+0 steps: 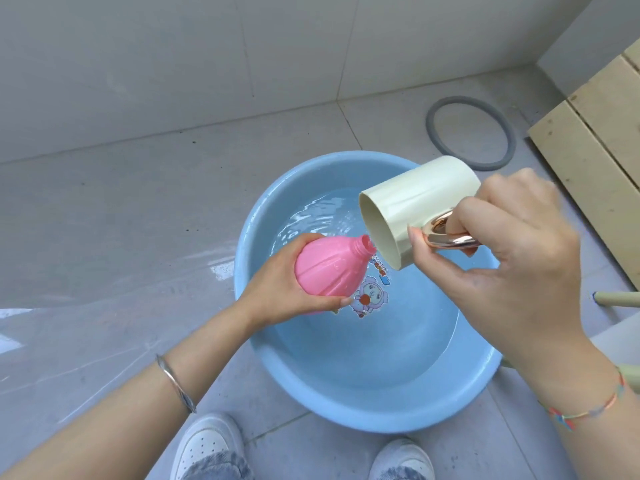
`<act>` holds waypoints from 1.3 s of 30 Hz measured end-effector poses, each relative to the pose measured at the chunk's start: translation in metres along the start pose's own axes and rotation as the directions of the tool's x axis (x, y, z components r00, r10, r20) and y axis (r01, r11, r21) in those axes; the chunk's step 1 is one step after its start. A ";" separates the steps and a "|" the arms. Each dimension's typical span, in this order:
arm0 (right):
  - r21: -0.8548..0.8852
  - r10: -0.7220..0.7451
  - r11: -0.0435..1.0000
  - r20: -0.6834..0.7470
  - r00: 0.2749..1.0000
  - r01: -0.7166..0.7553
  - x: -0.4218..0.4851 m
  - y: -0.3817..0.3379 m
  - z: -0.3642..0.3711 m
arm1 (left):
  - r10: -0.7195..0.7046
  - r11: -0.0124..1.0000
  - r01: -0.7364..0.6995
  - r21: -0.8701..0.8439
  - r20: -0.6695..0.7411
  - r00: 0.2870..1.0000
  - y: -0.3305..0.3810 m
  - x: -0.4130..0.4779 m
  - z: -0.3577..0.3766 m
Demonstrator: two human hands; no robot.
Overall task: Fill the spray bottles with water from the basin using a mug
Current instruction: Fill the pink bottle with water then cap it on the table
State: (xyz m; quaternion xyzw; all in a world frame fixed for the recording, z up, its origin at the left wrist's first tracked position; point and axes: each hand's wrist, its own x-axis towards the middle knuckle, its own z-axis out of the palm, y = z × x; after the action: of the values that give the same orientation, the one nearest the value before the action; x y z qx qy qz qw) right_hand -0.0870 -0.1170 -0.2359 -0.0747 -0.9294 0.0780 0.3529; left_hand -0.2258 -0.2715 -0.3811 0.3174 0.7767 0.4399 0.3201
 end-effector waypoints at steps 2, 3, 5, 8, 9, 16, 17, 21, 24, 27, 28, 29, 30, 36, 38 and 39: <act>-0.005 -0.027 1.000 0.000 1.000 0.027 -0.001 0.000 0.001 | -0.004 1.000 0.004 -0.006 -0.006 1.000 0.000 0.000 0.000; -0.009 -0.035 0.999 0.001 0.999 0.035 -0.001 0.001 0.001 | -0.009 1.000 0.009 -0.011 -0.007 1.000 0.000 0.000 0.000; -0.016 -0.038 0.999 0.002 0.999 0.038 -0.001 0.001 0.002 | -0.009 1.000 0.009 -0.013 -0.005 1.000 0.000 0.001 0.000; -0.012 0.000 1.000 -0.006 1.000 0.000 -0.003 0.004 0.001 | -0.014 1.000 0.014 -0.024 0.001 1.000 0.001 -0.001 -0.001; 0.000 0.039 0.999 -0.012 0.999 -0.039 -0.004 0.007 0.000 | -0.016 0.999 0.016 -0.038 0.003 1.000 0.002 -0.002 -0.001; 0.207 0.551 0.812 0.035 0.834 -0.546 -0.037 0.048 0.010 | -0.053 0.994 0.053 -0.101 0.003 0.999 0.006 -0.003 -0.002; 0.180 0.567 0.802 0.073 0.821 -0.570 -0.045 0.052 0.016 | -0.055 0.993 0.055 -0.107 0.004 0.998 0.006 -0.003 -0.002; 0.037 0.521 0.842 0.211 0.827 -0.539 -0.076 0.064 0.037 | -0.052 0.992 0.052 -0.117 0.000 0.999 0.006 -0.002 -0.002; -0.053 0.457 0.884 0.305 0.835 -0.465 -0.091 0.069 0.046 | -0.045 0.992 0.043 -0.119 -0.018 0.999 0.005 -0.001 -0.002; -0.085 0.415 0.905 0.387 0.823 -0.417 -0.101 0.072 0.054 | -0.038 0.991 0.033 -0.132 -0.032 0.999 0.005 -0.001 -0.002; -0.091 0.414 0.905 0.406 0.815 -0.415 -0.104 0.072 0.056 | -0.040 0.991 0.036 -0.131 -0.033 0.999 0.005 -0.001 -0.001; -0.095 0.416 0.904 0.422 0.806 -0.417 -0.106 0.072 0.058 | -0.044 0.991 0.039 -0.129 -0.034 0.998 0.005 -0.001 -0.001; -0.097 0.417 0.903 0.435 0.798 -0.419 -0.108 0.072 0.060 | -0.048 0.991 0.043 -0.127 -0.035 0.998 0.005 -0.001 -0.001; -0.080 0.494 0.854 0.434 0.754 -0.514 -0.116 0.070 0.068 | -0.056 0.992 0.052 -0.117 -0.031 0.998 0.005 -0.002 -0.002; -0.011 0.592 0.769 0.390 0.705 -0.639 -0.116 0.070 0.065 | -0.042 0.993 0.038 -0.111 -0.031 0.999 0.006 -0.002 -0.002; 0.037 0.645 0.711 0.363 0.672 -0.702 -0.115 0.071 0.063 | -0.032 0.994 0.029 -0.109 -0.031 0.999 0.006 -0.002 -0.002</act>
State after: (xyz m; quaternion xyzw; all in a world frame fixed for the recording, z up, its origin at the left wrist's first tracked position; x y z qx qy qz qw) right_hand -0.0379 -0.0758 -0.3705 -0.3685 -0.8694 0.2948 0.1466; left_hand -0.2250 -0.2716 -0.3749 0.2804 0.7615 0.4817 0.3307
